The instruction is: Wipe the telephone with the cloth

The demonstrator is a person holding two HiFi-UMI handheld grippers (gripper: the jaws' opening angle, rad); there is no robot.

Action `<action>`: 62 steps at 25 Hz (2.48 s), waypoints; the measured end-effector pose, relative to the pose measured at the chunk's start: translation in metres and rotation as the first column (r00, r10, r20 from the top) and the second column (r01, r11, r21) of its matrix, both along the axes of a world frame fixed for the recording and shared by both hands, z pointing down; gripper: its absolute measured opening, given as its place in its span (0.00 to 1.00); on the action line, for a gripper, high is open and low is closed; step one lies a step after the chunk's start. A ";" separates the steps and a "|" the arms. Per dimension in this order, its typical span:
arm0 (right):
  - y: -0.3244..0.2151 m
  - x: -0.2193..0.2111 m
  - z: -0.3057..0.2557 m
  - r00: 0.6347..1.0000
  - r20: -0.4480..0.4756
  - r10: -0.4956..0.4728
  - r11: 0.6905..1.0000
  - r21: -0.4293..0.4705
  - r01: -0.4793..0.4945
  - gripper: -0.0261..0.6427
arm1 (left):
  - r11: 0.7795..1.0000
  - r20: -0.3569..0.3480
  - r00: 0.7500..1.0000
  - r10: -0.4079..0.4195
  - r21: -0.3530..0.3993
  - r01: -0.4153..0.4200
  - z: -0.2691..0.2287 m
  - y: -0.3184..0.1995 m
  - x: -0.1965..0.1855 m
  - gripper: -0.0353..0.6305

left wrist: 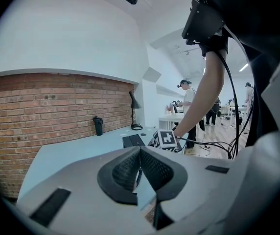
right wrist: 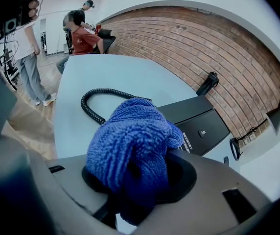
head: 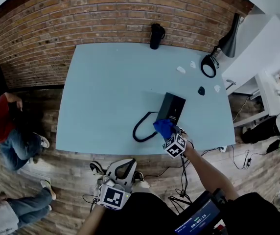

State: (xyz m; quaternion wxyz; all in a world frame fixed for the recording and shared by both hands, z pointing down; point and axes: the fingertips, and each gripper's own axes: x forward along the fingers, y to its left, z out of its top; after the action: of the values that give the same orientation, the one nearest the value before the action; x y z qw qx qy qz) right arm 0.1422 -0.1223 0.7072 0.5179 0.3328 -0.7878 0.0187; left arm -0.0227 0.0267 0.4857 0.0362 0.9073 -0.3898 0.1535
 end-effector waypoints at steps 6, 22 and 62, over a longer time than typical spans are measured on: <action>0.030 -0.013 0.001 0.986 0.169 -0.008 0.969 -0.240 0.049 0.33 | 1.000 -0.002 1.000 -0.002 -0.004 0.002 -0.001 0.002 -0.001 0.07; -0.111 0.035 -0.095 0.984 0.003 -0.180 0.983 -0.043 0.180 0.35 | 0.998 0.000 1.000 -0.014 -0.054 0.014 0.006 0.006 -0.011 0.07; -0.155 0.091 -0.078 0.974 -0.222 0.052 0.994 0.107 -0.028 0.30 | 0.999 -0.004 1.000 -0.029 -0.027 0.029 0.008 -0.024 -0.008 0.07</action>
State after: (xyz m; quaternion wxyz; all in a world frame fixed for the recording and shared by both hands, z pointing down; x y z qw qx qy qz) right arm 0.2336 -0.2770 0.6296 0.5854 0.3748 -0.7172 -0.0493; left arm -0.0311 0.0031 0.4936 0.0512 0.9014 -0.4006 0.1562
